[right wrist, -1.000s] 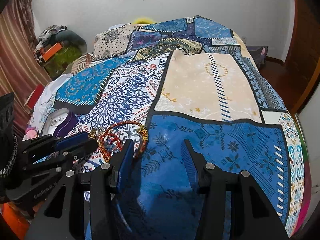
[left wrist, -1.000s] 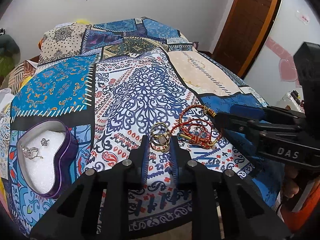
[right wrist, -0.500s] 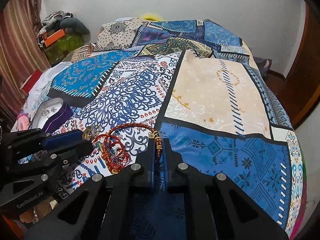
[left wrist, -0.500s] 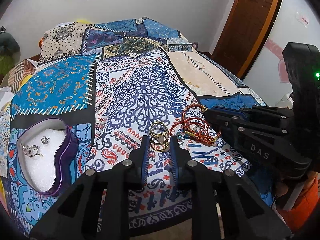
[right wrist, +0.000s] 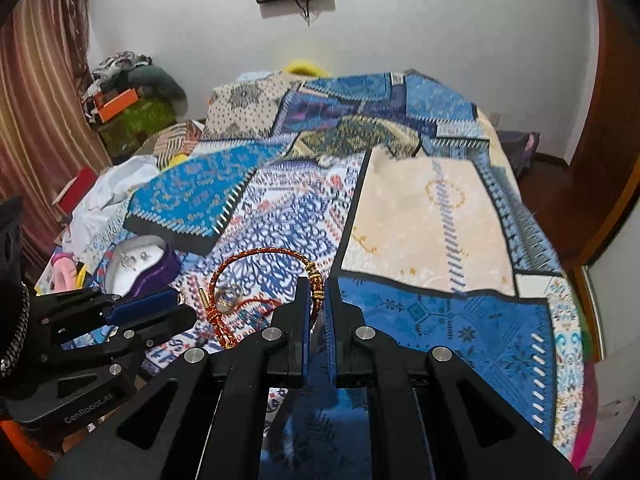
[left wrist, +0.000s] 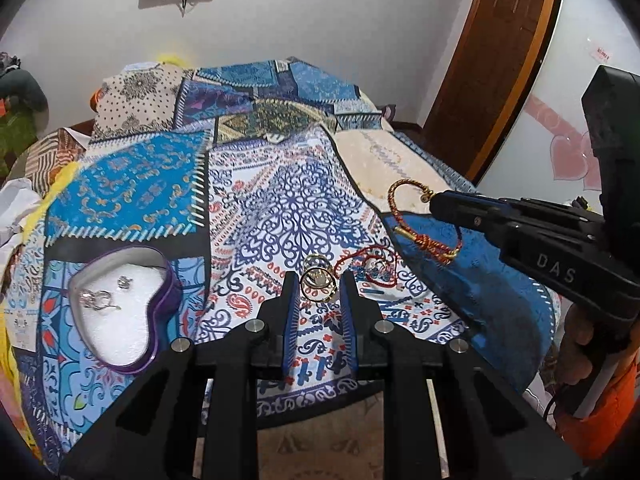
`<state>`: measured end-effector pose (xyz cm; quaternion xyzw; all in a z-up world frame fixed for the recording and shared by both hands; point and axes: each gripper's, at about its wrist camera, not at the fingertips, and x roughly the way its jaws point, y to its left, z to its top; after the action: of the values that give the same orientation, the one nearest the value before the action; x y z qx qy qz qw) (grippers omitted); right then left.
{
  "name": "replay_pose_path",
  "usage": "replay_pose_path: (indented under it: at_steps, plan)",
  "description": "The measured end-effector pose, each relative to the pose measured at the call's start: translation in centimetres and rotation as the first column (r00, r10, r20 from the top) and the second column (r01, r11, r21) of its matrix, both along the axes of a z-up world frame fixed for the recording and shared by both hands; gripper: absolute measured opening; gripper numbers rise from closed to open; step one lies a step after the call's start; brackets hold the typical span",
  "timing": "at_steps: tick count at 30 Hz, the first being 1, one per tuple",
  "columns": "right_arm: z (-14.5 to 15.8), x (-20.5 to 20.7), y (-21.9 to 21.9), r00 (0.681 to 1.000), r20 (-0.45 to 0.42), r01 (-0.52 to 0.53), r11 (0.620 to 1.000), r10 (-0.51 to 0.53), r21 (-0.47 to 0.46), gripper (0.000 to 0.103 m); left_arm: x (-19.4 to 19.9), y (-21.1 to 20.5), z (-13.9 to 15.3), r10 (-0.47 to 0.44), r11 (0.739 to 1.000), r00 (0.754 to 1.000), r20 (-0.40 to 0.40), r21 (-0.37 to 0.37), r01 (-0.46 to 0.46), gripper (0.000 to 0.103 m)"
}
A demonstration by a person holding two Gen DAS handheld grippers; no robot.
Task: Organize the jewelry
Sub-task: 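Grasp a gold ring from the pile with the left tool, then carry the gold ring into the heart tin and open the left tool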
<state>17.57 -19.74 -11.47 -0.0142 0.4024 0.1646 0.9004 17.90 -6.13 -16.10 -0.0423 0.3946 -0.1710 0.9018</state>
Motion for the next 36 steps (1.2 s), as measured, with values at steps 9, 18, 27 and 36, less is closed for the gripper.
replay_pose_path:
  at_steps: [9, 18, 27, 36]
  plan:
    - [2.7, -1.1, 1.9, 0.998, 0.069, -0.009, 1.0, 0.009, 0.0, 0.006, -2.1, 2.9, 2.7, 0.057, 0.998, 0.996, 0.075, -0.011, -0.056, 0.019]
    - [4.2, -1.9, 5.4, 0.993, 0.105, -0.063, 0.998, 0.061, 0.023, 0.006, -4.3, 7.2, 4.9, 0.136, 0.991, 0.98, 0.143, -0.011, -0.135, 0.019]
    - [4.5, -2.2, 10.1, 0.983, 0.116, -0.147, 0.988, 0.142, 0.036, 0.006, -5.9, 11.3, 6.0, 0.206, 0.978, 0.961, 0.183, -0.023, -0.206, 0.019]
    - [3.0, -1.3, 14.1, 0.973, 0.074, -0.22, 0.975, 0.218, 0.028, 0.006, -5.7, 14.8, 5.4, 0.272, 0.962, 0.945, 0.182, -0.038, -0.27, 0.019]
